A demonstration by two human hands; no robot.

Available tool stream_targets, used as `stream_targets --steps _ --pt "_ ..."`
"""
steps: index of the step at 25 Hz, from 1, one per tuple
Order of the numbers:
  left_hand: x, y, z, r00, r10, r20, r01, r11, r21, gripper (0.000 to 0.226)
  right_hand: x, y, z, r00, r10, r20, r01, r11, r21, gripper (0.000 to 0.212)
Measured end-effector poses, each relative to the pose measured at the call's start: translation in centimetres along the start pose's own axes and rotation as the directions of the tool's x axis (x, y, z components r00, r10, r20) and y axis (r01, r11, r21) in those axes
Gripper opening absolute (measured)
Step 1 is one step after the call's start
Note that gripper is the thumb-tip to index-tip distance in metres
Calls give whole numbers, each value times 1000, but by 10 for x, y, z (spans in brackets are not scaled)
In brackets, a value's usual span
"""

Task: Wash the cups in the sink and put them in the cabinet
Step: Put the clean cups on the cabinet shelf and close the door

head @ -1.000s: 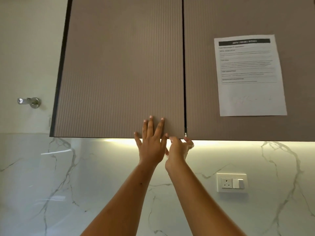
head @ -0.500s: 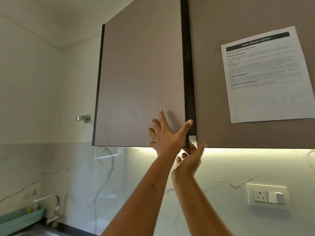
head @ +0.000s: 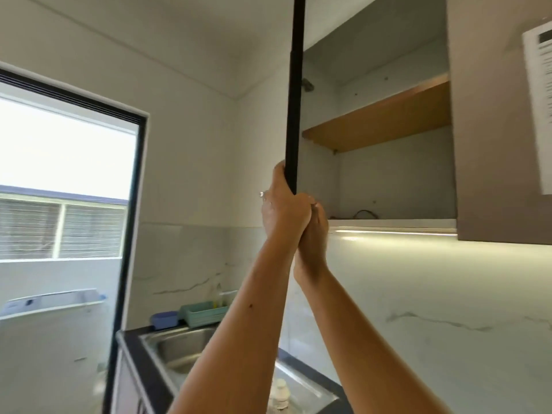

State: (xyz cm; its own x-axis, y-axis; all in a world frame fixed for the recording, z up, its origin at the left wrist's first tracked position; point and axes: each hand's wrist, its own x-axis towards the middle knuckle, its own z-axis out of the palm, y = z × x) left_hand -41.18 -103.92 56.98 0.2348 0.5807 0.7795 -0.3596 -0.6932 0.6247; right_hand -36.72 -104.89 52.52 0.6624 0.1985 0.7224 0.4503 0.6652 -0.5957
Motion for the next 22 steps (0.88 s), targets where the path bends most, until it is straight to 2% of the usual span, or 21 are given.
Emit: stream_targets --steps 3,6,7,9,11,14,19,22 --pt "12 -20 -44 987 68 -148 -38 981 192 51 -15 23 42 987 -15 161 27 997 -72 21" --pt "24 -52 -79 937 222 -271 -84 893 442 59 -18 52 73 932 -61 356 139 970 -197 38" --pt "33 -67 -91 927 258 -272 -89 856 509 60 -15 61 84 894 -101 436 247 924 -293 43" --pt "52 -94 -112 935 252 -251 -58 805 591 62 -4 78 101 824 -67 563 442 698 -564 64" --pt "72 -118 -131 943 218 -249 -9 770 639 63 8 92 119 815 68 575 458 533 -712 74" --pt "95 -151 -147 960 178 -217 15 739 673 68 27 120 144 834 124 537 454 399 -797 80" --pt "135 -209 -163 967 151 -206 35 719 695 72 46 186 176 847 -8 532 527 143 -838 88" --pt "159 -247 -174 979 144 -141 9 665 747 73 59 222 189 838 -55 543 546 74 -835 88"
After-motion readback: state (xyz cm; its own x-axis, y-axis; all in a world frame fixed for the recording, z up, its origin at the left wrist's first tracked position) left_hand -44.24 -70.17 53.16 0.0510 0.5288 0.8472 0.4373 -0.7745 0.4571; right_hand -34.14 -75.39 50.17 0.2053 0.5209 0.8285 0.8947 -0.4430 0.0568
